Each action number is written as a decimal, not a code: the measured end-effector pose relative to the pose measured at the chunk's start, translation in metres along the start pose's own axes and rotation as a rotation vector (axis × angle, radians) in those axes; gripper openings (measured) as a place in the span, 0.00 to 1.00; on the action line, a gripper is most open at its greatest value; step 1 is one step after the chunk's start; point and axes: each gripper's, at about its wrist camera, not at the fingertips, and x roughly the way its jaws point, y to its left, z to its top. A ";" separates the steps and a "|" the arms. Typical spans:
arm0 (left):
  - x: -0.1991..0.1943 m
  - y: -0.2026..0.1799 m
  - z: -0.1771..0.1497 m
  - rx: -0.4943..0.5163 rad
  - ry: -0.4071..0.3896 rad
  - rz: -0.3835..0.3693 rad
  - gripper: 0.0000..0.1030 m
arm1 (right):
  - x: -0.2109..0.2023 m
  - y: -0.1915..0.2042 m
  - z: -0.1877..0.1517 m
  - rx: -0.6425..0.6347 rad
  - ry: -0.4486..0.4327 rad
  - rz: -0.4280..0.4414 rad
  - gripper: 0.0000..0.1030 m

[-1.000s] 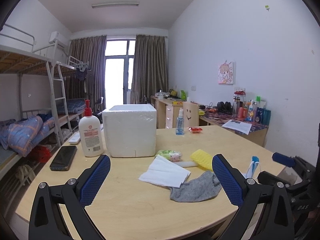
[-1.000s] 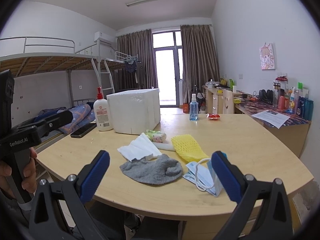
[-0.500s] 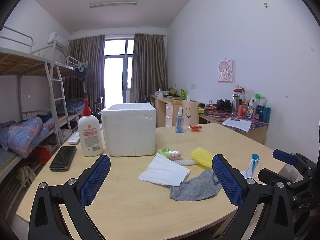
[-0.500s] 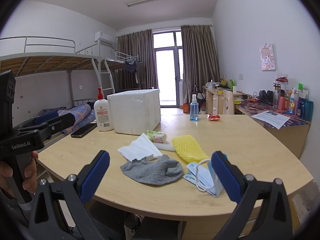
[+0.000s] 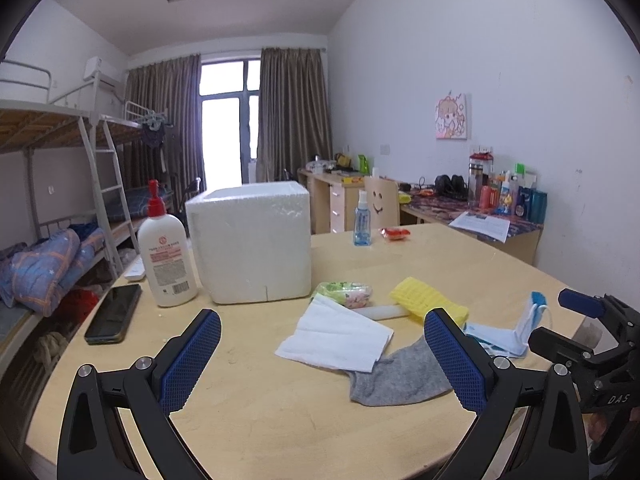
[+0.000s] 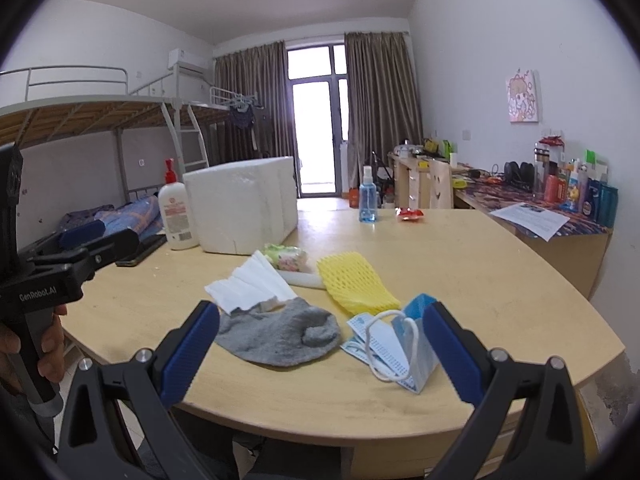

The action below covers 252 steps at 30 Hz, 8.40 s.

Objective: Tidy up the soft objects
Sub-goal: 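Grasp the white napkin with the left tool while the right tool grasps the blue mask, then lift the white napkin with the left tool while the right tool lifts the blue mask, then carry the napkin and mask toward the white foam box with both tools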

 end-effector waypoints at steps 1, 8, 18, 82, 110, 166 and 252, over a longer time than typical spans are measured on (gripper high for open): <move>0.005 0.001 0.000 -0.005 0.012 -0.002 0.99 | 0.004 -0.001 0.000 0.002 0.009 -0.002 1.00; 0.036 0.005 -0.007 -0.012 0.094 -0.001 0.99 | 0.016 -0.024 -0.008 0.040 0.049 -0.041 1.00; 0.067 0.008 -0.006 -0.012 0.148 0.006 0.99 | 0.035 -0.043 -0.023 0.072 0.119 -0.079 1.00; 0.148 -0.003 0.010 -0.006 0.359 -0.204 0.07 | 0.069 -0.073 -0.035 0.080 0.238 -0.115 0.26; 0.084 0.014 0.024 -0.101 0.149 -0.203 0.07 | 0.052 -0.060 -0.041 0.061 0.292 -0.142 0.35; -0.025 0.072 0.034 -0.038 -0.038 0.082 0.07 | 0.065 0.064 0.059 -0.093 0.056 0.233 0.19; 0.149 0.121 0.161 -0.061 -0.004 0.115 0.07 | 0.211 0.085 0.189 -0.145 0.114 0.169 0.19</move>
